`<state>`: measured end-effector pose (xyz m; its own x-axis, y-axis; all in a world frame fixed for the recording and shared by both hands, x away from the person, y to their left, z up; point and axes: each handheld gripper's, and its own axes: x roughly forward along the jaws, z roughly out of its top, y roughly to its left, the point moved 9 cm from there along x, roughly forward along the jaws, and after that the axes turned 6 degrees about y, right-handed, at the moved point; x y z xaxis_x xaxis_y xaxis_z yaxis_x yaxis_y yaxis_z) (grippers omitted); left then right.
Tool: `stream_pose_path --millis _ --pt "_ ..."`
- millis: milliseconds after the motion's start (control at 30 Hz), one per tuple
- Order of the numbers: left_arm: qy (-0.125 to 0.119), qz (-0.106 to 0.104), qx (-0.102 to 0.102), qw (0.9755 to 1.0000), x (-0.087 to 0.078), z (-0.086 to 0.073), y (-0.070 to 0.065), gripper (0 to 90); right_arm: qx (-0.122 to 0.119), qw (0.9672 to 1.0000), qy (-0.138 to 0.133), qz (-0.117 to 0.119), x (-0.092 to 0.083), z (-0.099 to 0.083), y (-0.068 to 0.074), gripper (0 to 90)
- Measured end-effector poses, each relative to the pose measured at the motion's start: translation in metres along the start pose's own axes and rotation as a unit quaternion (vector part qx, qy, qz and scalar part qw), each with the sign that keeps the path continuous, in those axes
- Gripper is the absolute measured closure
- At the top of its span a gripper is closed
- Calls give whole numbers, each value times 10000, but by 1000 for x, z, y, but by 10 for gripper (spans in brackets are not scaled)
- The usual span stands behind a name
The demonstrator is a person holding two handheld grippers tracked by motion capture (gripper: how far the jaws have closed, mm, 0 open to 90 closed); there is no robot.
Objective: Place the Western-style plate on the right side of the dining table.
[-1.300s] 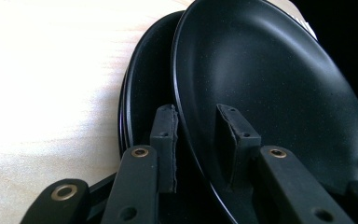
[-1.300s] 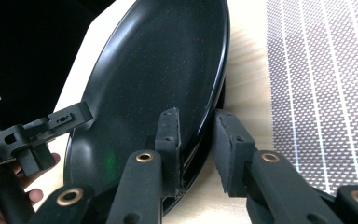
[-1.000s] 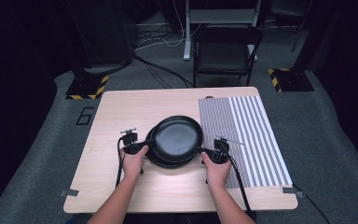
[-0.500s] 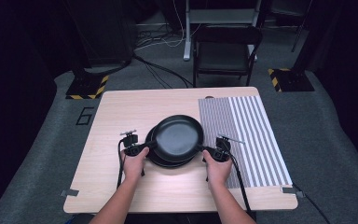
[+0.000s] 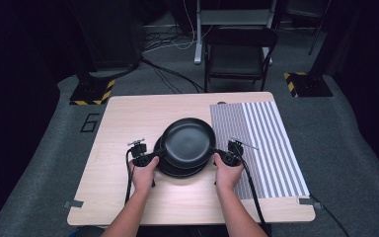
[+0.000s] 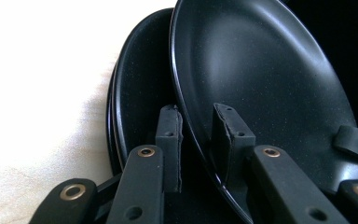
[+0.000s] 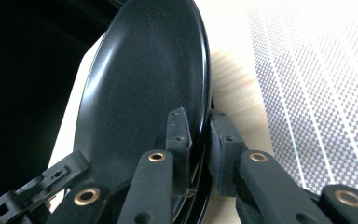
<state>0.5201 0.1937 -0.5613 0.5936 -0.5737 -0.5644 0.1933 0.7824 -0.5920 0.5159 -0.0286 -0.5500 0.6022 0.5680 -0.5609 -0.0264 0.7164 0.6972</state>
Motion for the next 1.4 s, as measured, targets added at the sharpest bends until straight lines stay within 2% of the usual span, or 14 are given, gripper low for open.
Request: stream_pose_path --millis 100,200,367,400,700,933,1167,1233,1400 --pt "-8 -25 -26 10000 0 1 2 738 -6 10000 -20 2 3 3 0 803" --pt "-44 -18 -117 9999 1 2 1 741 -129 9999 -24 -9 5 5 0 803" --pt "-43 -59 -178 9998 2 3 2 745 -81 10000 21 23 5 7 0 804" --pt "-62 -82 -243 9997 2 4 1 747 -79 10000 18 20 5 7 0 805" --pt "-10 -176 -233 9996 4 7 3 752 -107 9999 45 49 6 8 0 800" --pt "106 -142 -311 9994 5 9 3 754 -27 9999 90 64 5 8 1 797" --pt "127 -82 -236 9996 6 9 3 752 -2 9998 186 76 5 9 1 799" --pt "128 -73 -234 9996 6 9 3 752 -118 9997 174 87 4 9 2 801" --pt "105 -130 -266 9995 1 11 2 756 -138 9996 177 169 1 8 8 799"
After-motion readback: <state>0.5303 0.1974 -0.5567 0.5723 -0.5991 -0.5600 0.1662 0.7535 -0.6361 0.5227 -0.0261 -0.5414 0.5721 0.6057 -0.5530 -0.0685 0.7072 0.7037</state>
